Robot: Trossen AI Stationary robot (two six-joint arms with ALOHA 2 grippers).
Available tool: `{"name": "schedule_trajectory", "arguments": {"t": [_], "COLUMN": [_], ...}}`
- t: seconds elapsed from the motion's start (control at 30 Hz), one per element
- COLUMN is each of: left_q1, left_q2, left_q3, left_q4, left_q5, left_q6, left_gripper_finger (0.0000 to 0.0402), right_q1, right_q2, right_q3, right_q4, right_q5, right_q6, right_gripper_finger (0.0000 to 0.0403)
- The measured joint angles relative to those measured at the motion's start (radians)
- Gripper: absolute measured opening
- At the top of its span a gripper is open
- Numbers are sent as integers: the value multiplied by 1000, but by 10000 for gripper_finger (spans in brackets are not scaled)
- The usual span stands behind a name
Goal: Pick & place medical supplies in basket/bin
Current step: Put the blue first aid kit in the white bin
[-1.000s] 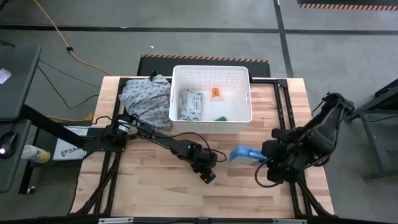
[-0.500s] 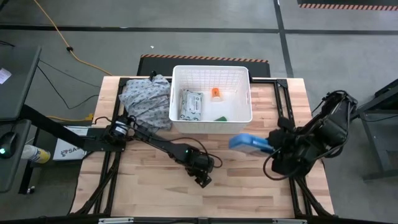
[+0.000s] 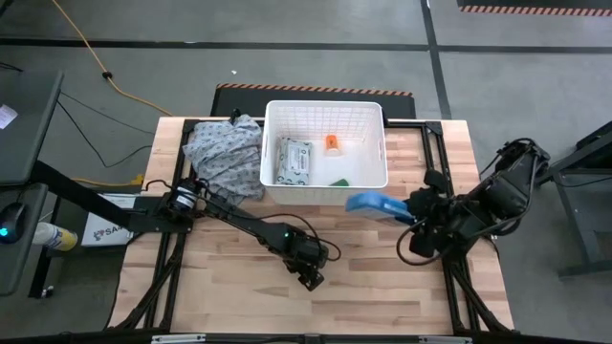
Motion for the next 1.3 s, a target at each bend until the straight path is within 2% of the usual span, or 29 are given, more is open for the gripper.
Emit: {"name": "schedule_trajectory", "arguments": {"t": [0.17, 0.47, 0.83, 1.07, 1.3], "left_q1": [-1, -1, -23, -34, -41], "left_q2": [0, 0, -32, -59, -63], "left_q3": [1, 2, -1, -4, -3], "left_q4": [-17, -29, -185, -371, -505], "left_q5": [3, 11, 6, -52, -68], "left_q6": [4, 29, 38, 37, 42], "left_gripper_finger": [239, 239, 239, 239, 239], "right_q1": [-39, -115, -286, -447, -630], "right_q2": [0, 0, -16, -43, -38], "right_q3": [0, 0, 0, 0, 0], "right_q4": [4, 33, 259, 473, 594], "right_q5": [9, 104, 243, 202, 33], "right_q6": [-31, -97, -363, -603, -721], "right_gripper_finger": [149, 149, 149, 149, 149]}}
